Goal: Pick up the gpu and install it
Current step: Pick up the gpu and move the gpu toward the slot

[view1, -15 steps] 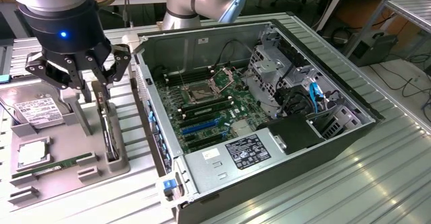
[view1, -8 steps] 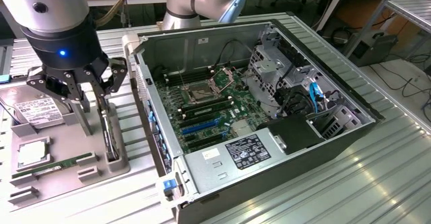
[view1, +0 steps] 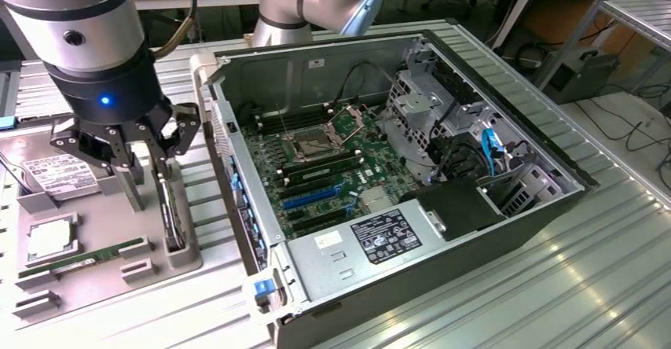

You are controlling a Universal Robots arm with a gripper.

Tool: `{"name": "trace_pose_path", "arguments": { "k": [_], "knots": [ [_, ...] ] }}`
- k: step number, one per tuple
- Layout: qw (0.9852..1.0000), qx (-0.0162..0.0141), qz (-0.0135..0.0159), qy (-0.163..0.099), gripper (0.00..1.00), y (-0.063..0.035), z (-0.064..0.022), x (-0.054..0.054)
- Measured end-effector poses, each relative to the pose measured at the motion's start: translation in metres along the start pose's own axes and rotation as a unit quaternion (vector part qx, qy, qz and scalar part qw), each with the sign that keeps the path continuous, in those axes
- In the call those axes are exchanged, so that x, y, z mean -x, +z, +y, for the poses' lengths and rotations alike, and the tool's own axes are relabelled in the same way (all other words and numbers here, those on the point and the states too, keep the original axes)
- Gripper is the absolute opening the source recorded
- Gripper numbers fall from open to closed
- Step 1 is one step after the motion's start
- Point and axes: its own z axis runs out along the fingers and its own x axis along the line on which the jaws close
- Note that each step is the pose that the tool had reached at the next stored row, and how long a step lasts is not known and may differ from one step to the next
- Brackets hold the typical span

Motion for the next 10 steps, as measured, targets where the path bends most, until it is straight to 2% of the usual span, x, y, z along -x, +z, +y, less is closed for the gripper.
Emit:
{"name": "trace_pose_path", "arguments": {
  "k": [10],
  "knots": [
    [1.0,0.0001,0.0002,-0.006,0.36,0.0219,-0.0007,0.0]
  ]
}}
